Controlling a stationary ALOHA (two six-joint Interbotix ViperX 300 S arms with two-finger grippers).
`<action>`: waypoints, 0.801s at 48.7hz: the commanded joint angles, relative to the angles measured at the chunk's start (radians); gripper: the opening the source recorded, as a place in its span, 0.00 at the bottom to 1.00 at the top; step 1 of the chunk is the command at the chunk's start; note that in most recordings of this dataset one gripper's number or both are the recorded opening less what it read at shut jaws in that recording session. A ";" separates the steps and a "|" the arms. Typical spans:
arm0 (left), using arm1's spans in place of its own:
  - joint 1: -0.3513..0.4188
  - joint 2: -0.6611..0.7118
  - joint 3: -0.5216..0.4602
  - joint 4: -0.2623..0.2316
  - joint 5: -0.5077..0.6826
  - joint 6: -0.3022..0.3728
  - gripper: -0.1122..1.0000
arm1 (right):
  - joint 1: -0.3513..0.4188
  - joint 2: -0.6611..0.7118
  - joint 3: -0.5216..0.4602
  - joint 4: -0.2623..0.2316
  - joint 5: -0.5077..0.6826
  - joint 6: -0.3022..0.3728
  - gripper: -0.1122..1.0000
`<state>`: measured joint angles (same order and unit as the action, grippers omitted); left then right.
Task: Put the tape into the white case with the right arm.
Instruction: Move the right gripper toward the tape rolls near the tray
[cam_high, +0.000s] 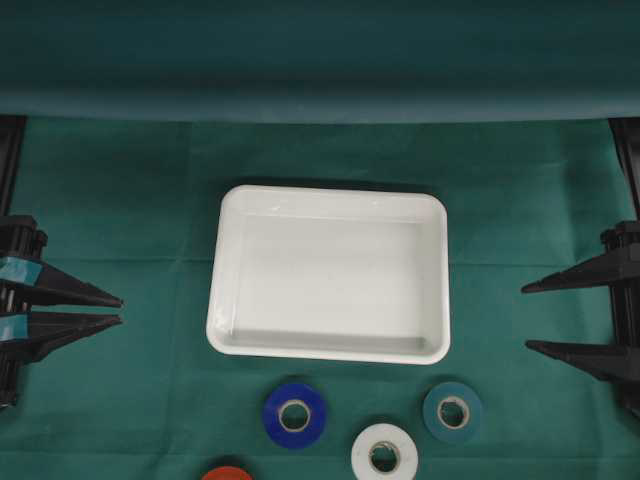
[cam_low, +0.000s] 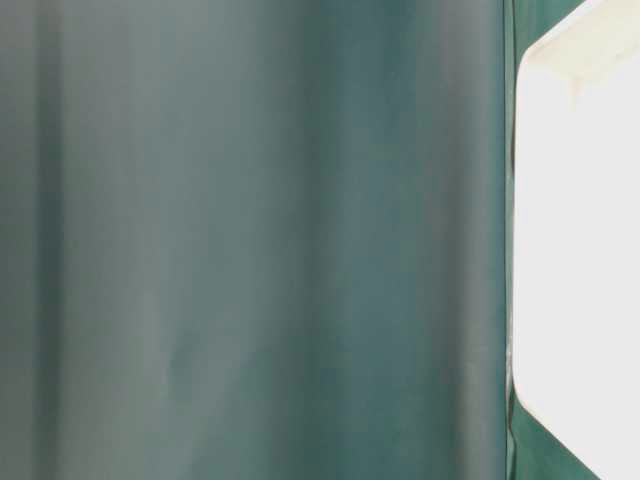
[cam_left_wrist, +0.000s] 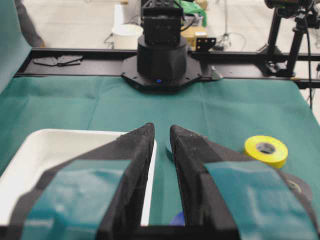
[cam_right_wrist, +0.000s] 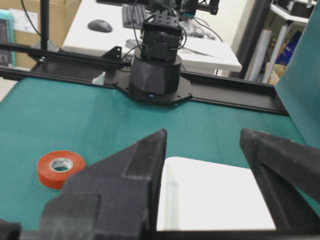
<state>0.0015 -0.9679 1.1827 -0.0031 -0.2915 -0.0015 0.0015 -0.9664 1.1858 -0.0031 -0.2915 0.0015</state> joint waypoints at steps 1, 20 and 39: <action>-0.003 0.003 -0.011 -0.020 -0.020 0.003 0.32 | 0.006 0.008 -0.011 0.000 -0.003 0.008 0.32; -0.003 0.000 0.006 -0.020 -0.034 -0.005 0.10 | 0.006 -0.005 -0.002 -0.003 0.031 0.006 0.01; -0.018 -0.014 0.018 -0.021 -0.028 -0.003 0.10 | 0.006 -0.012 0.037 -0.003 0.012 0.006 0.02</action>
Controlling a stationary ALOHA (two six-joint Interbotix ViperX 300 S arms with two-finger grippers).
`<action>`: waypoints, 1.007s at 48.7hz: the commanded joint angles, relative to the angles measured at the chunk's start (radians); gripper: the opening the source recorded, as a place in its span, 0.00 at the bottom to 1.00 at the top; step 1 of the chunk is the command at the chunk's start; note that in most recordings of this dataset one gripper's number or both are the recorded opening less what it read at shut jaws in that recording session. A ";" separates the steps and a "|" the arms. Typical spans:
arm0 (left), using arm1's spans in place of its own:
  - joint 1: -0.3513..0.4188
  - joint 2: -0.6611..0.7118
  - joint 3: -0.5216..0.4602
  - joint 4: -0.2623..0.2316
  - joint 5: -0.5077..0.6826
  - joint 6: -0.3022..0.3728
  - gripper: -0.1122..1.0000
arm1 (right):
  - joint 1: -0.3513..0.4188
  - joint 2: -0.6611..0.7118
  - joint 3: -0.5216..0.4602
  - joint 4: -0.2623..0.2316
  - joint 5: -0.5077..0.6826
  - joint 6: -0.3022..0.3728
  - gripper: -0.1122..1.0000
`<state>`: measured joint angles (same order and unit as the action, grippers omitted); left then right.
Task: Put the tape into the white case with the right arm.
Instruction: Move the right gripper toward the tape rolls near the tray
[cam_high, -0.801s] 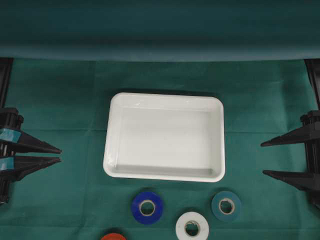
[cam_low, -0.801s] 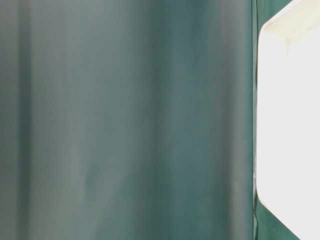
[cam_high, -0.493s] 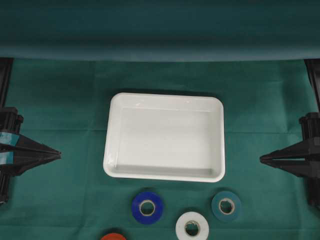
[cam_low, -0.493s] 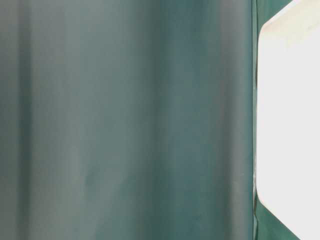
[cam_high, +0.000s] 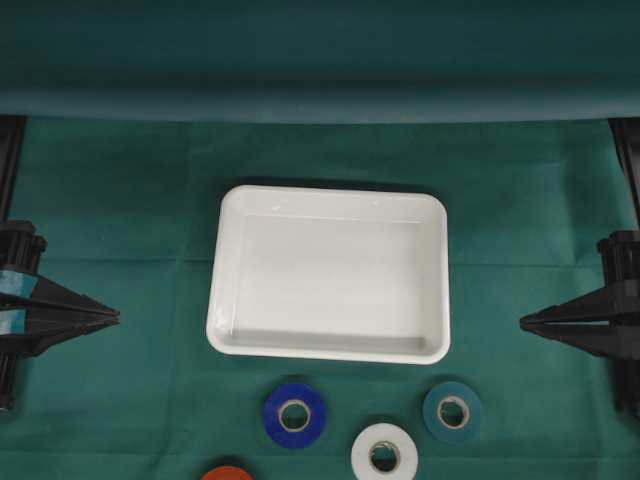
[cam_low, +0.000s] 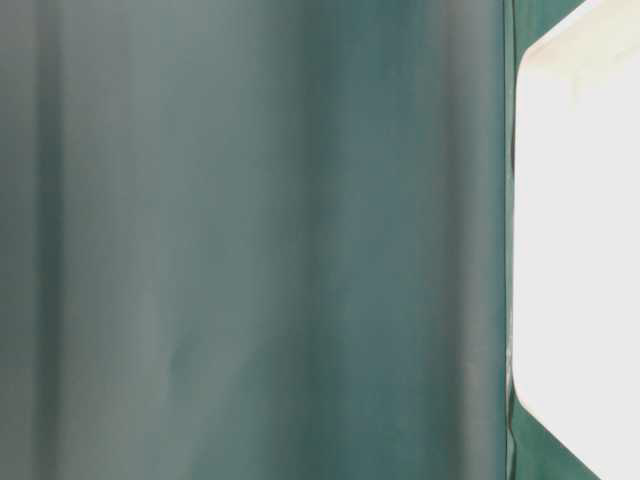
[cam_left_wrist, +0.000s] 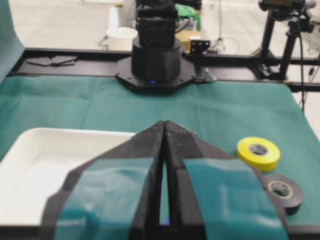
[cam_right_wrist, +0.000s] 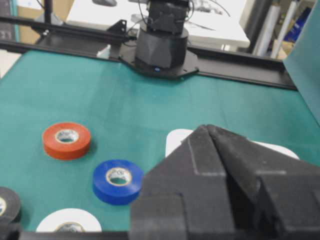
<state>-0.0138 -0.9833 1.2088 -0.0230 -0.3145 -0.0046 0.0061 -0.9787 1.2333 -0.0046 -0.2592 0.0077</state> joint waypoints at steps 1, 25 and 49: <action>-0.003 0.000 -0.006 -0.002 -0.003 0.002 0.10 | 0.002 -0.003 -0.011 -0.002 -0.021 0.000 0.02; -0.003 -0.276 0.156 -0.003 0.268 -0.017 0.10 | 0.002 -0.035 0.020 -0.002 0.006 0.000 0.83; -0.003 -0.353 0.212 -0.003 0.383 -0.018 0.10 | 0.002 -0.037 0.064 -0.002 0.232 0.043 0.84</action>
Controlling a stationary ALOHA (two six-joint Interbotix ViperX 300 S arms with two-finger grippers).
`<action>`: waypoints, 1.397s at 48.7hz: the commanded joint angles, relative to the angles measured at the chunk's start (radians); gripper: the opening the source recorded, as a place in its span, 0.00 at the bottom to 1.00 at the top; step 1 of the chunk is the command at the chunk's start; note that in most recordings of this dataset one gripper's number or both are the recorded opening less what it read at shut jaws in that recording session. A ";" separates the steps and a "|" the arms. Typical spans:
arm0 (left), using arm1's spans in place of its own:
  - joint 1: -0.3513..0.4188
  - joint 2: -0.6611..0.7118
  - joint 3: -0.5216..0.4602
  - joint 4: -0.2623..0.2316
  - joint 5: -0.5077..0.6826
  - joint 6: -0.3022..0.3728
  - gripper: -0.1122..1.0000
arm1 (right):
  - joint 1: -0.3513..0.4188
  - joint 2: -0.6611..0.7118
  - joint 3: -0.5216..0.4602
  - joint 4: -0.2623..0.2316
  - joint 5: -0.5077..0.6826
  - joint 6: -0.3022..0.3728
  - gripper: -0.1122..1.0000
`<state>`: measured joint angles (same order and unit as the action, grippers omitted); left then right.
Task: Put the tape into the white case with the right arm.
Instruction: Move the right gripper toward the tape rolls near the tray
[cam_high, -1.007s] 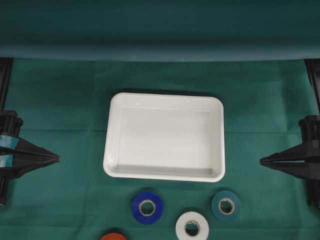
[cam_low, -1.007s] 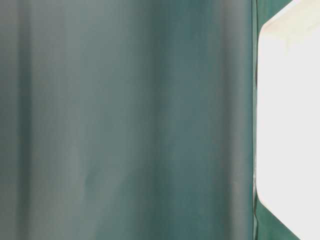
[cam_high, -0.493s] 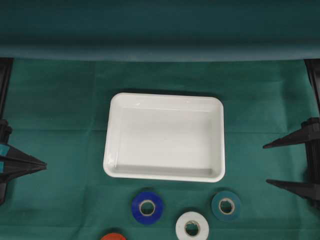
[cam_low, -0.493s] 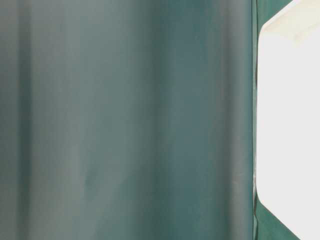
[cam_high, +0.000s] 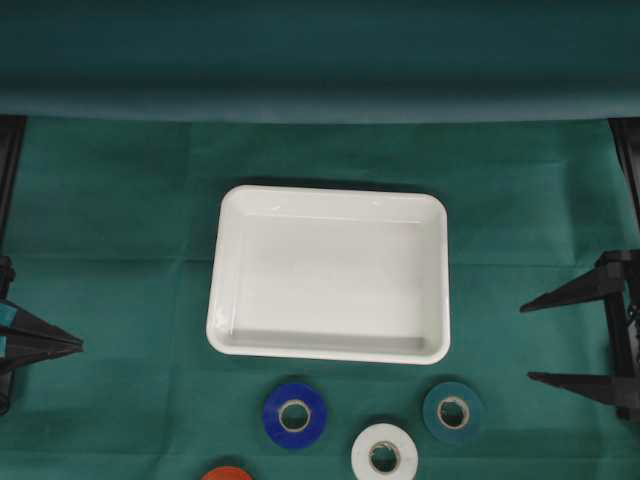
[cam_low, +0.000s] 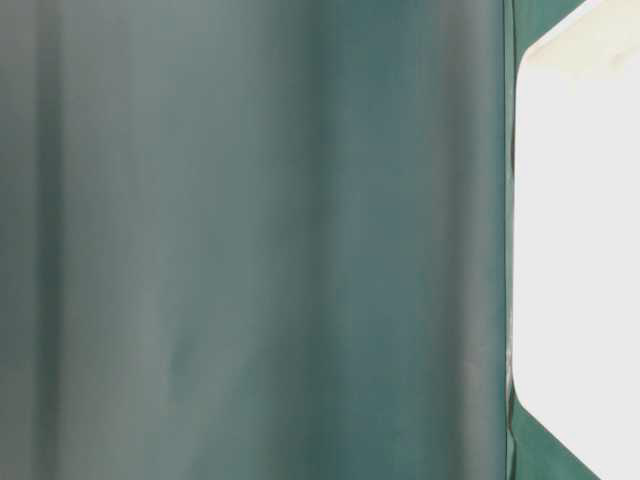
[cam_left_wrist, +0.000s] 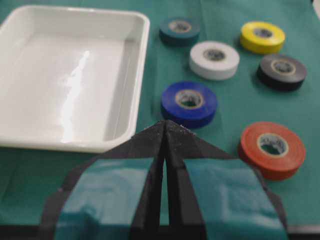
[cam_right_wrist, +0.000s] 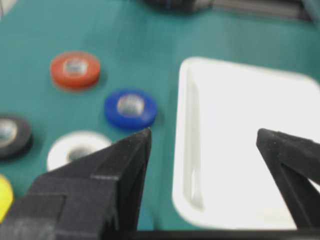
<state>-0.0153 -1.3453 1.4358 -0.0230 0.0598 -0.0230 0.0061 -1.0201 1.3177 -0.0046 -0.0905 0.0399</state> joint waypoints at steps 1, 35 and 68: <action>-0.002 0.009 -0.017 -0.003 0.012 0.000 0.10 | 0.002 0.005 -0.026 -0.002 0.106 0.020 0.84; -0.002 0.009 -0.009 -0.003 0.023 0.000 0.10 | 0.097 -0.002 -0.041 -0.031 0.207 0.051 0.76; 0.000 0.003 0.009 -0.003 0.021 0.002 0.10 | 0.327 0.092 -0.023 -0.081 0.198 0.049 0.74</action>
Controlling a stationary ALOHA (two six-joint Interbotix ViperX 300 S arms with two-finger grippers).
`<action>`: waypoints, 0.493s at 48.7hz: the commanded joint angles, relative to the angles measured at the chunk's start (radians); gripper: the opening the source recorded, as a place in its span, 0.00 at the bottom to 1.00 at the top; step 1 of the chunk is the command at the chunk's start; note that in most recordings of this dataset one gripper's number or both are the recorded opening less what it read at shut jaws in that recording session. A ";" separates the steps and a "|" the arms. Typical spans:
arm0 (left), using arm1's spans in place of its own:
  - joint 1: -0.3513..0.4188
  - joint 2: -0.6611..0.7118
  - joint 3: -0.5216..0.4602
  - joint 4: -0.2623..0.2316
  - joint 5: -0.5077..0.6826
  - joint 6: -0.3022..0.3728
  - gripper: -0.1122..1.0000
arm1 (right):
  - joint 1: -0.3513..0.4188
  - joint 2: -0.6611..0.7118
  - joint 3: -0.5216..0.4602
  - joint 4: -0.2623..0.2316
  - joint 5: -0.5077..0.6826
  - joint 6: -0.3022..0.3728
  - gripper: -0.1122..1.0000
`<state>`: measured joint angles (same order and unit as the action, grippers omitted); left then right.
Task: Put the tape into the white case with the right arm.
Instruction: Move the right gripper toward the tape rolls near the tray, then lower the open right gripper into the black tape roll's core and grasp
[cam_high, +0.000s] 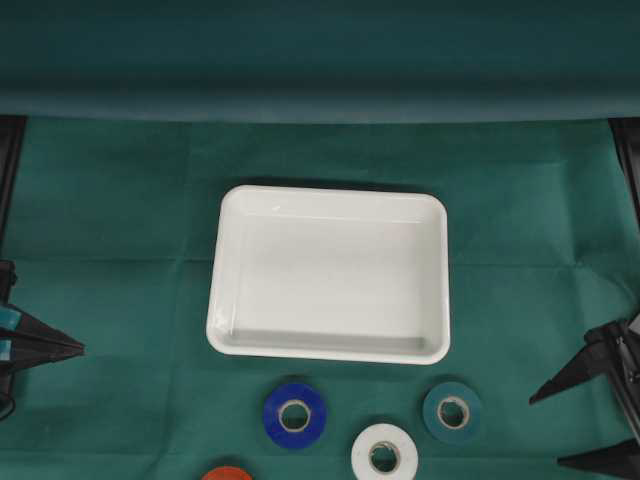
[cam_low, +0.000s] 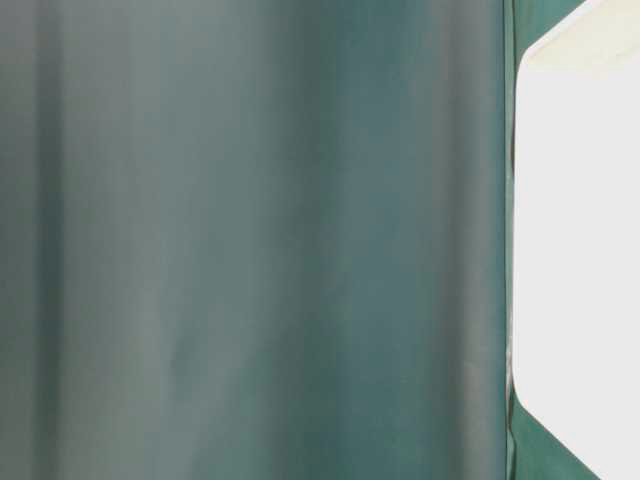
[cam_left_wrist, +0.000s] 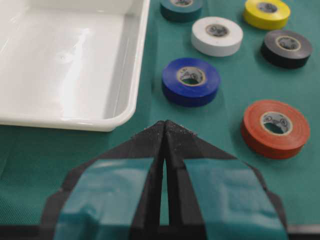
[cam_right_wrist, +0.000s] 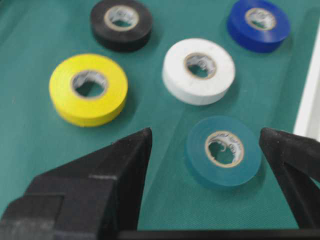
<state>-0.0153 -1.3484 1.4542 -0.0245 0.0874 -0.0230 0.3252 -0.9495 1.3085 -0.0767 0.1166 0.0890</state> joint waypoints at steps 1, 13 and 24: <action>0.000 0.006 -0.009 -0.002 -0.005 0.002 0.10 | 0.008 0.025 -0.015 -0.011 -0.011 0.000 0.73; 0.000 0.006 -0.005 -0.002 -0.006 0.002 0.10 | 0.008 0.029 -0.011 -0.012 -0.011 0.003 0.73; 0.000 0.006 -0.005 -0.002 -0.005 0.000 0.10 | 0.008 0.057 -0.025 -0.014 -0.011 0.005 0.73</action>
<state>-0.0153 -1.3499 1.4619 -0.0245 0.0874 -0.0230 0.3298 -0.9112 1.3085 -0.0890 0.1150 0.0920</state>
